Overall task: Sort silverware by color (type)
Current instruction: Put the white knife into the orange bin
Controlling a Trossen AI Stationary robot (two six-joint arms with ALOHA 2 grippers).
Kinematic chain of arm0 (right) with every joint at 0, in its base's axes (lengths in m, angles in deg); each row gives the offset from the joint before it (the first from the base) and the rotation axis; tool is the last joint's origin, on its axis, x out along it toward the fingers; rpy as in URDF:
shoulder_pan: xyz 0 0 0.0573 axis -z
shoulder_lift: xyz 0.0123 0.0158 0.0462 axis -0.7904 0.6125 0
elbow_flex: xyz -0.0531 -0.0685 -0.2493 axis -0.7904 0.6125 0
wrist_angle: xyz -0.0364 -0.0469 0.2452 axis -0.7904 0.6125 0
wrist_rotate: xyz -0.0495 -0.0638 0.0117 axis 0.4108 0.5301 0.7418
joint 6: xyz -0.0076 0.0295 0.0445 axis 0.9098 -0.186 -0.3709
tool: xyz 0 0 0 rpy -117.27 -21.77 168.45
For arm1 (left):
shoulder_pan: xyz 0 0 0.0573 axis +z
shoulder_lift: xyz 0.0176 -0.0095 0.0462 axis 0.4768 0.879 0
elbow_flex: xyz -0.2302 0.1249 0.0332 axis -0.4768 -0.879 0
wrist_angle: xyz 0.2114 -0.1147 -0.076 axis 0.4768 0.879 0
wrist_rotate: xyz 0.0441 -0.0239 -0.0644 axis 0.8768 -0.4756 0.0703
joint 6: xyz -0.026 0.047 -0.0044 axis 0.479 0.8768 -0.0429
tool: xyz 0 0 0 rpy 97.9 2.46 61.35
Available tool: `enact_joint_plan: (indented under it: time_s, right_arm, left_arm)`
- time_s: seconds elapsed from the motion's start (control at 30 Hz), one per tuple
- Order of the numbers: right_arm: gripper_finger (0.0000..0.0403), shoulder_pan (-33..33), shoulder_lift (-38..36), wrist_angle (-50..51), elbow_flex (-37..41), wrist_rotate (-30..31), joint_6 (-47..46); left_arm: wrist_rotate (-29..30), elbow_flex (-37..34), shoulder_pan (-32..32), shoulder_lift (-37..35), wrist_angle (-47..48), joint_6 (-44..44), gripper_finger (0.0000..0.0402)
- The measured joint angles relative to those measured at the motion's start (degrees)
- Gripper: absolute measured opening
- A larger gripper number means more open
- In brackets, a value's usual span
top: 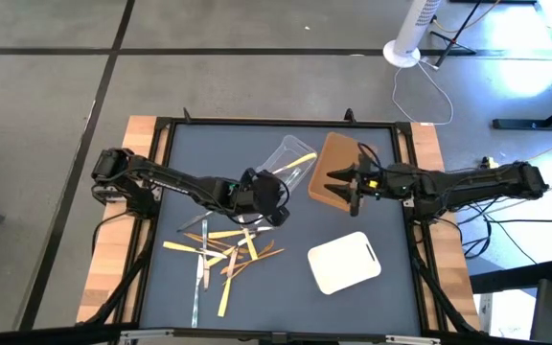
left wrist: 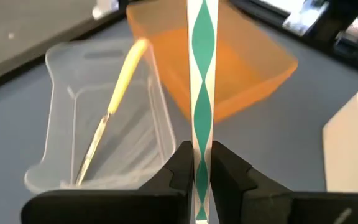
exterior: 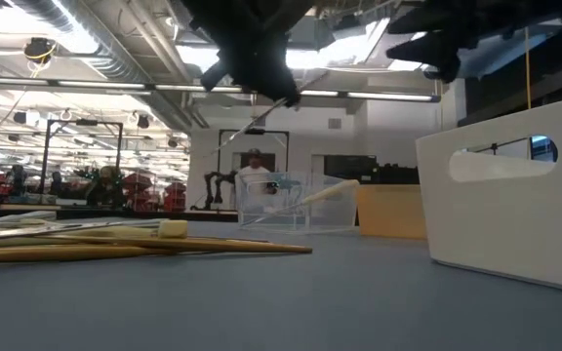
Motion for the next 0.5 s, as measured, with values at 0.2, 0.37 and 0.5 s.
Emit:
enact_joint_plan:
  time_s: [0.2, 0.37, 0.5]
  right_arm:
    - [0.0186, 0.00, 7.48, -10.36, 0.02, 0.00, -0.62]
    - [0.0186, 0.00, 12.43, -16.00, 0.02, 0.50, -4.69]
    - [0.0186, 0.00, 15.77, -20.46, 0.02, 2.64, -6.95]
  left_arm:
    - [2.78, 0.00, 0.02, 0.00, -6.64, 3.94, 0.0032]
    - [4.98, -0.02, 0.02, 0.00, -9.85, 6.53, 0.0032]
    - [5.77, -0.02, 0.02, 0.00, -11.05, 7.60, 0.0032]
